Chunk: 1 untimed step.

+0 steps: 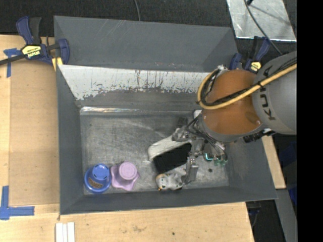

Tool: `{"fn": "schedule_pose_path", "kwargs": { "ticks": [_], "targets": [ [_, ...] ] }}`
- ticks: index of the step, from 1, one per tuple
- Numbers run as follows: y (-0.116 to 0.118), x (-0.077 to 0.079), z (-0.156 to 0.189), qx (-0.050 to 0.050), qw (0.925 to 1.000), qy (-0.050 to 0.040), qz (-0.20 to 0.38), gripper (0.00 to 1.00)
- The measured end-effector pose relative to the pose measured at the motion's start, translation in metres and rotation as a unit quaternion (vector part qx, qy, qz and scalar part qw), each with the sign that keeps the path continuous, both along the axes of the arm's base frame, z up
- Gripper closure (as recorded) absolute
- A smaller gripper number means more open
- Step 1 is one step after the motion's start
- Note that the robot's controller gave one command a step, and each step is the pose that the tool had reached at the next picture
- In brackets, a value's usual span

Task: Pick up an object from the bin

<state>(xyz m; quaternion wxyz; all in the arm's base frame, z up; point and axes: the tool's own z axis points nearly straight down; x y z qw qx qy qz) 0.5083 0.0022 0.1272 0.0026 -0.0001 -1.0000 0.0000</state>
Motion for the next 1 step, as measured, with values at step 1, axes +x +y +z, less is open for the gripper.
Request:
{"fn": "schedule_pose_path", "kwargs": {
  "ticks": [1],
  "targets": [
    [0.0, 0.002, 0.0035, 0.0, 1.0, -0.0038, 0.0, 0.0]
  ]
}}
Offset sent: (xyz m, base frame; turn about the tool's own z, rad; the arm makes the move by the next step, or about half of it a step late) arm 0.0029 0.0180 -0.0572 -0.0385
